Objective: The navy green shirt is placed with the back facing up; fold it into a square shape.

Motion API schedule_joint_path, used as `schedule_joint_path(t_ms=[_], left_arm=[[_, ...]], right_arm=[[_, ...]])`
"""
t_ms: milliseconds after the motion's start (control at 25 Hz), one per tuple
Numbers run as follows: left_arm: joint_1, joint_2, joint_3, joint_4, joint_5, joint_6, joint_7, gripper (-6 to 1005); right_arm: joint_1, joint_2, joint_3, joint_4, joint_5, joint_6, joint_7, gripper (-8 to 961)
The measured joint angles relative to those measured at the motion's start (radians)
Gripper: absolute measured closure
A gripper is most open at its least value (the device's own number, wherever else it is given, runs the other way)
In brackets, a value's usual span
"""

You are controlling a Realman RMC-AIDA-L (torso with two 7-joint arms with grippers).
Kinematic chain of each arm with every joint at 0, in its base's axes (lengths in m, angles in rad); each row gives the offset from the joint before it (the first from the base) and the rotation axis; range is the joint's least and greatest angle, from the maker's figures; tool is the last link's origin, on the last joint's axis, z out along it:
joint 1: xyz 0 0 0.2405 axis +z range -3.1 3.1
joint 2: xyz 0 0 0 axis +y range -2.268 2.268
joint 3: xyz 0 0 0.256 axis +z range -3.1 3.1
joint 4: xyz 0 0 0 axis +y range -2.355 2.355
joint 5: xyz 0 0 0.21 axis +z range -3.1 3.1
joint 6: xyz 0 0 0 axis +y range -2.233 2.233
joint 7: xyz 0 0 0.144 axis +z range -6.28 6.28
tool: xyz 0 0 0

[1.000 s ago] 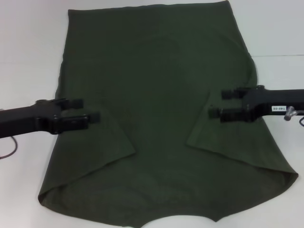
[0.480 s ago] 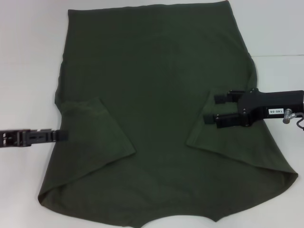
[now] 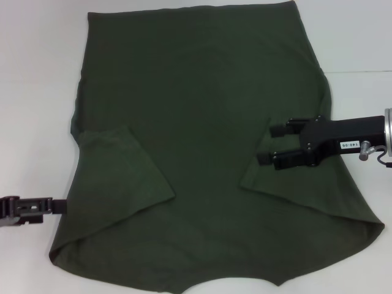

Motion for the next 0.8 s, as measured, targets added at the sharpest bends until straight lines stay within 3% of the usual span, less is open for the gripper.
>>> schedule_joint_path(t_ms=[240,800], left_arm=[[0.022,0.000,-0.051,0.000,0.055,-0.004,-0.032,89],[0.032,-0.007,-0.058,-0.070,0.087,-0.044,-0.035,89]], right_arm=[[0.008,0.006,-0.001,0.000,-0.013,0.000,-0.006,31],[0.013,0.005,-0.013,0.000,-0.015,0.001,-0.010,32]])
